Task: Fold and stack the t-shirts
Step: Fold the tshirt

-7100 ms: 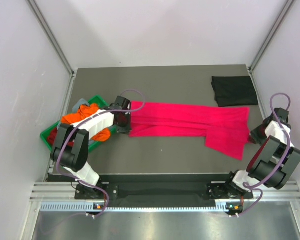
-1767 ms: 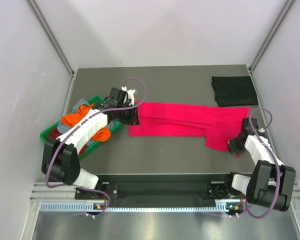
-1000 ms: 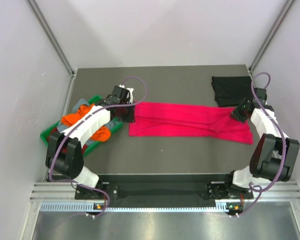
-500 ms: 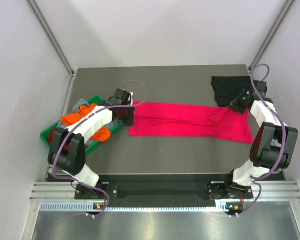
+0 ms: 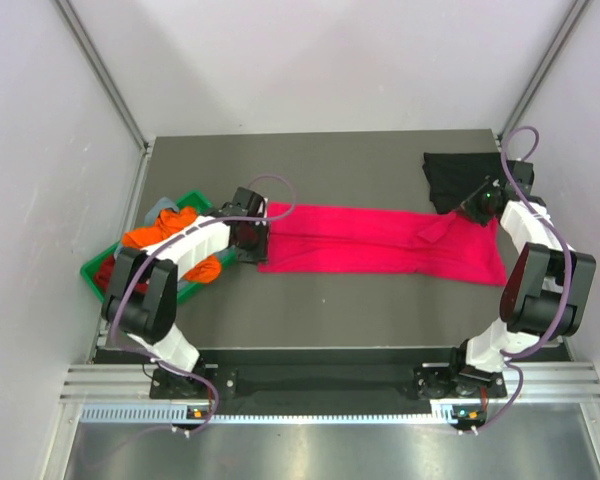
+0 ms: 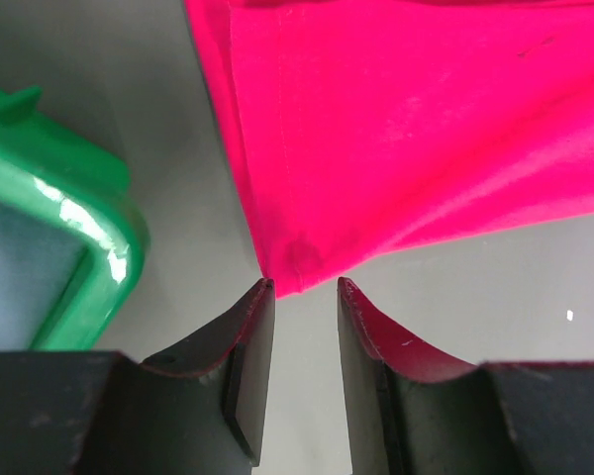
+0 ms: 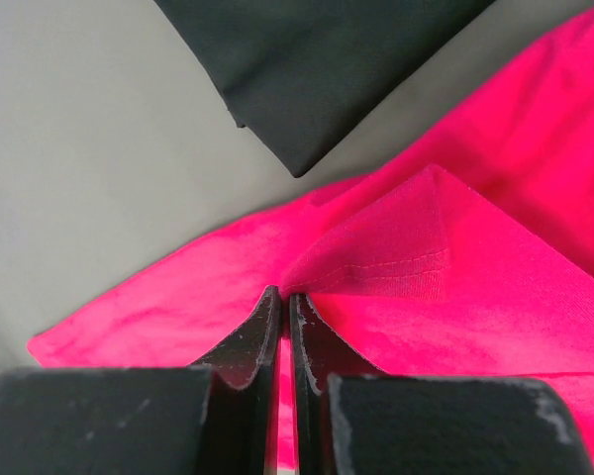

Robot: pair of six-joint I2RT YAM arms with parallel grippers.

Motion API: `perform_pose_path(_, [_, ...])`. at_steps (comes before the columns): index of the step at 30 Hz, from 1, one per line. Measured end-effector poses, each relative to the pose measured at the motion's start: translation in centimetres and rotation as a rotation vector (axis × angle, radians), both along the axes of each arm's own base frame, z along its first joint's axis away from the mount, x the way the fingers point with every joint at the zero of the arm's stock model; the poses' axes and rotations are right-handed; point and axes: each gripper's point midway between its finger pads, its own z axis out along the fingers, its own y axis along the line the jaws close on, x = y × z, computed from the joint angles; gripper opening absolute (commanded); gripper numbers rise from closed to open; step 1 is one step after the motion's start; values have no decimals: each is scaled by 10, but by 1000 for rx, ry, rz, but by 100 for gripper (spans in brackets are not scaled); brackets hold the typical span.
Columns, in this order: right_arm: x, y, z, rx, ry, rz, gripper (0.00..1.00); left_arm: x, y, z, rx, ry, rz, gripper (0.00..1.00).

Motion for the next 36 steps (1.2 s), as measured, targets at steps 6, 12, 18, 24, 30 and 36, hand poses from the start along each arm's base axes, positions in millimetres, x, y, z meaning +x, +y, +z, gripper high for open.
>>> perform_pose_path(6, [3, 3, 4, 5, -12, 14, 0, -2, 0, -20, 19, 49, 0, 36])
perform_pose_path(12, [3, 4, 5, 2, -15, 24, 0, -2, 0, -31, 26, 74, 5, 6])
perform_pose_path(18, [3, 6, 5, 3, -16, 31, 0, -1, 0, -31, 38, 63, 1, 0])
perform_pose_path(24, [4, 8, 5, -4, -17, 43, 0, -2, 3, -27, 67, 34, 17, 0])
perform_pose_path(30, [3, 8, 4, -9, -15, 47, 0, -8, 8, -24, 82, 19, 39, 0])
perform_pose_path(36, [6, 5, 1, -15, -9, 39, 0, -14, 12, -29, 100, 32, 52, 1])
